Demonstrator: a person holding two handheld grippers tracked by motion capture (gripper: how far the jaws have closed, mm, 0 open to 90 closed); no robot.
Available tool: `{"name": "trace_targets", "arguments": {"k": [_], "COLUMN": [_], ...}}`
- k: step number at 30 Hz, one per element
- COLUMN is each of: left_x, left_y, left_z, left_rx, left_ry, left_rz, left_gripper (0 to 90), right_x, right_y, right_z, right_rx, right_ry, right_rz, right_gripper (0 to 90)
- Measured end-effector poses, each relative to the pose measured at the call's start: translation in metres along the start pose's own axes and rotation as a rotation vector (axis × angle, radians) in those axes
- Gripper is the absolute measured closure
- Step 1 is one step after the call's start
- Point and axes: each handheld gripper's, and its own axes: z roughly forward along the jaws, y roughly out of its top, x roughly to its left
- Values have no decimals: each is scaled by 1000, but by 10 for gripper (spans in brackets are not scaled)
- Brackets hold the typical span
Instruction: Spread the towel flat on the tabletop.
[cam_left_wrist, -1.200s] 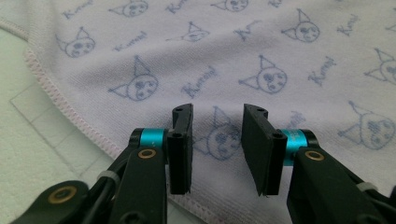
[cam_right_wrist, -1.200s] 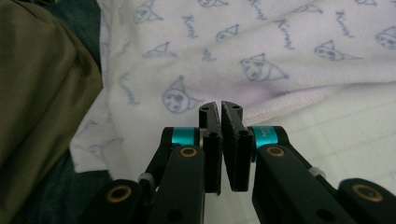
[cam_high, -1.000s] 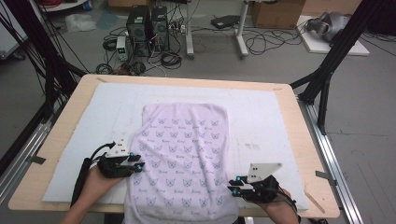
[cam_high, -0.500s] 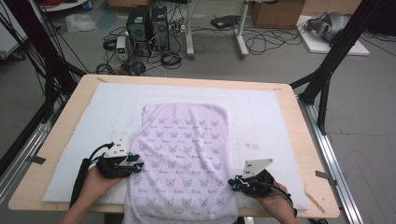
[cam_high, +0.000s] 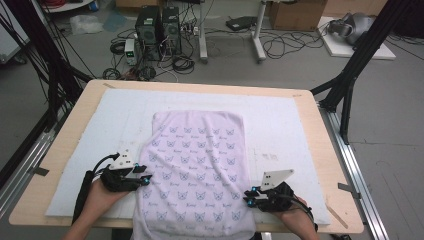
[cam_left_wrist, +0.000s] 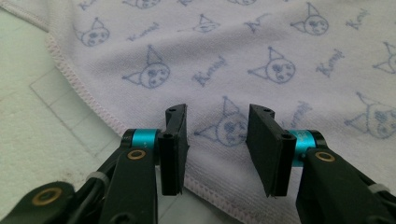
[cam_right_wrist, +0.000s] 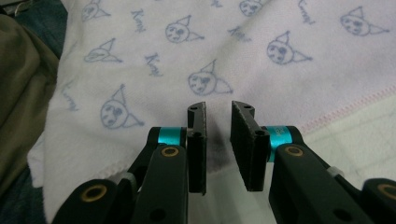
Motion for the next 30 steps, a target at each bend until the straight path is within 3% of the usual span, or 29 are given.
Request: {"name": "trace_targets", "arguments": {"k": [7, 13, 17, 25, 28, 30], "left_x": [0, -6, -12, -28, -36, -40], "left_y": [-2, -6, -9, -13, -15, -17], "left_z": [-5, -10, -14, -25, -23, -21], "left_rx": [7, 5, 11, -19, -1, 9], "left_ry": [6, -8, -13, -81, -117, -115], "left_rz": [4, 8, 19, 60, 84, 112], "left_gripper": [558, 546, 544, 510, 512, 551], "right_x": [9, 18, 22, 8, 7, 7], "right_y": [5, 1, -4, 15, 17, 18], "right_z": [-2, 5, 2, 8, 16, 23], "right_rx": [-53, 5, -16, -63, -55, -24], "right_ry": [56, 59, 92, 78, 77, 81], "right_rz": [-39, -74, -73, -82, -86, -98], "right_gripper": [681, 714, 749, 677, 648, 656]}}
